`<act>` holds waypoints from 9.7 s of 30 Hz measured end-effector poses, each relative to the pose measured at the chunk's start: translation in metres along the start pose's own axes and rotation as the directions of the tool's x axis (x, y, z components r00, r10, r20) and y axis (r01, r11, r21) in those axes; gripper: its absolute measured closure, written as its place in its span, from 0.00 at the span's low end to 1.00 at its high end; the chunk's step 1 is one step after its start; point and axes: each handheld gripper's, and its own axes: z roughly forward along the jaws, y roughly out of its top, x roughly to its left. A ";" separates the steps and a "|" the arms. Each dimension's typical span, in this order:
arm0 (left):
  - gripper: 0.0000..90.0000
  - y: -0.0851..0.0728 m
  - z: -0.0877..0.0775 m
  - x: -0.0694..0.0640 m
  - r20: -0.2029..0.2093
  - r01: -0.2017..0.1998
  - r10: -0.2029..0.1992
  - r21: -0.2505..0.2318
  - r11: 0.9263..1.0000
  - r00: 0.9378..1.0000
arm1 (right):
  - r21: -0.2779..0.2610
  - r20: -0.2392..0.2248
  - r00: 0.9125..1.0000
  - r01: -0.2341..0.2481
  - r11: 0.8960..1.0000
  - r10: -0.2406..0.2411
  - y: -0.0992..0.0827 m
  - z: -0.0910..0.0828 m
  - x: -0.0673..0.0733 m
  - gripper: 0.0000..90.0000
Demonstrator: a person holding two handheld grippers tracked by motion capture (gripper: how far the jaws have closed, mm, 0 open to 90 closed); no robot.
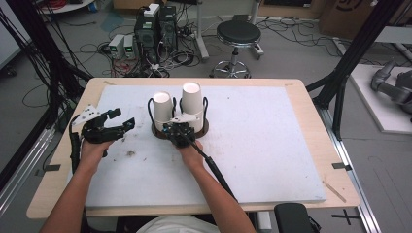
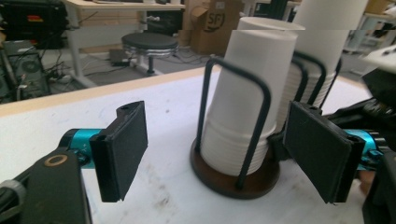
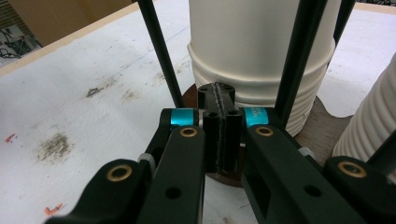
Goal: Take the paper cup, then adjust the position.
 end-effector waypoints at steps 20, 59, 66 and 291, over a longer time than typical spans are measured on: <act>0.24 0.056 0.047 -0.002 0.127 -0.034 0.030 0.035 0.999 0.991 | 0.004 -0.001 1.000 -0.001 1.000 0.001 0.001 0.000 0.000 1.00; 0.38 0.056 0.101 -0.023 0.175 -0.150 0.122 0.159 0.976 0.977 | 0.007 -0.007 1.000 0.002 1.000 -0.002 0.000 0.001 -0.001 1.00; 0.39 0.058 0.100 -0.023 0.176 -0.146 0.117 0.161 0.976 0.977 | 0.007 -0.008 1.000 -0.001 1.000 0.001 0.000 0.001 -0.001 1.00; 0.28 0.026 0.077 -0.168 0.574 -0.141 0.075 0.071 0.987 0.816 | -0.028 -0.416 0.818 0.424 0.905 -0.396 -0.025 -0.161 -0.071 0.40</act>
